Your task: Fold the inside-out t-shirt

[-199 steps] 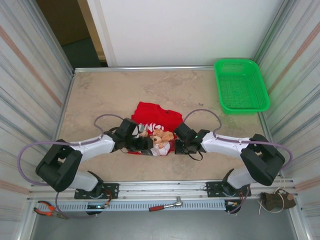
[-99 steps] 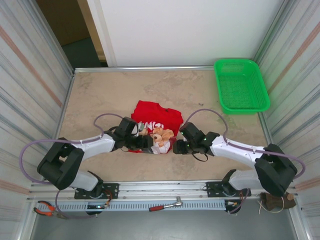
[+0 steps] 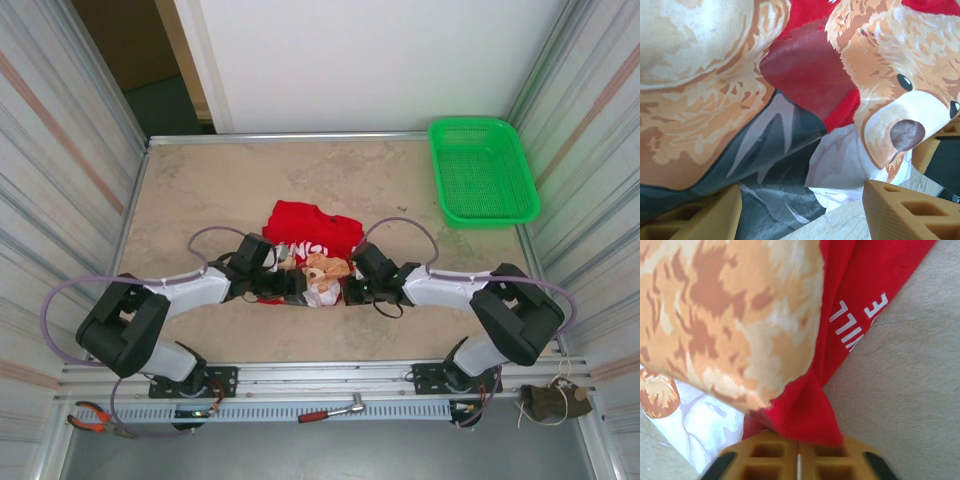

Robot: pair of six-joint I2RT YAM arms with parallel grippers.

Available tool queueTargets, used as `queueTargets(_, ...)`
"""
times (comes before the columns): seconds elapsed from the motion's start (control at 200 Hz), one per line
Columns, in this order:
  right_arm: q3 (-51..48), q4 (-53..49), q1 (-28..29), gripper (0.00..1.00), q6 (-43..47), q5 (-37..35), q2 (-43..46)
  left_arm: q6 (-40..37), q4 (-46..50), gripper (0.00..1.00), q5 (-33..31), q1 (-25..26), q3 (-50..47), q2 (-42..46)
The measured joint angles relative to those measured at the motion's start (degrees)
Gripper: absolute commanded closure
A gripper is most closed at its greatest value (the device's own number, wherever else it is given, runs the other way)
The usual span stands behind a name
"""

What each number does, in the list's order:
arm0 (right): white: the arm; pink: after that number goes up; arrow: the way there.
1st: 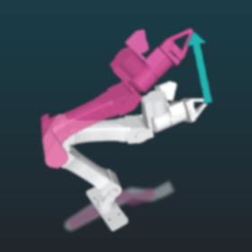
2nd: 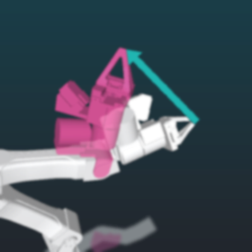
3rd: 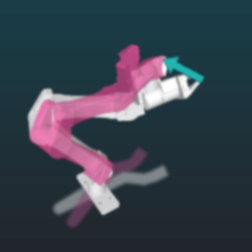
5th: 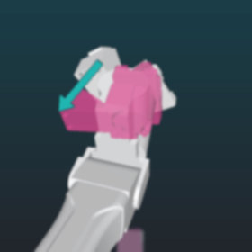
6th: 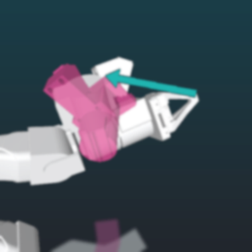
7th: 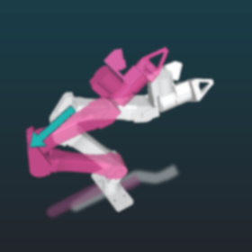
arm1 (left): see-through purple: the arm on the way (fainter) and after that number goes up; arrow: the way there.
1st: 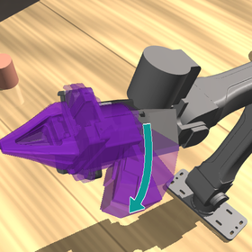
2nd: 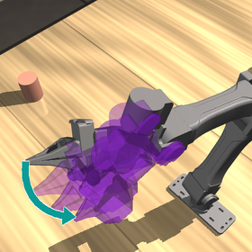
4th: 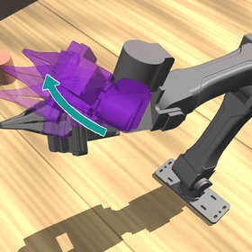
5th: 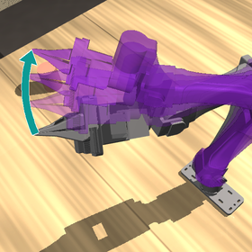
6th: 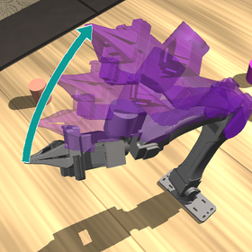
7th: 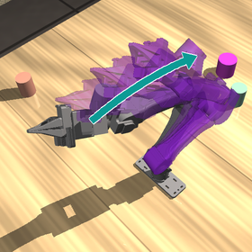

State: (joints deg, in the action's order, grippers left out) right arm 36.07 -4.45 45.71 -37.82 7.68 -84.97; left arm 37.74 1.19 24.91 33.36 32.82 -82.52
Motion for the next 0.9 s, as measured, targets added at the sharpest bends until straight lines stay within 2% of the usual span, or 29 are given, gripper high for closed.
queueTargets(0.175, -0.2, -3.3, -0.79, 1.0, 1.14, 0.35, 4.61, 0.22, -0.42, 0.34, 0.44, -0.55, -0.02, -0.42)
queueTargets(0.416, -0.2, -13.4, -4.68, 1.0, 2.45, 0.96, 12.66, 1.16, -2.21, 0.34, 1.16, -1.18, -0.33, -0.83)
queueTargets(0.551, -0.07, -19.23, -6.25, 1.0, 2.51, 0.46, 14.1, 1.22, -3.08, 0.34, 1.27, -1.18, -0.35, -1.16)
queueTargets(0.726, 0.66, -28.04, -9.44, 1.0, 2.29, -3.63, 14.51, 1.33, -3.17, 0.34, 1.6, -1.44, -0.35, -1.22)
queueTargets(0.902, 3.02, -31.21, -10.38, 1.0, 2.25, -5.07, 13.73, 1.22, -2.56, 0.34, 1.99, -1.49, -0.28, -0.55)
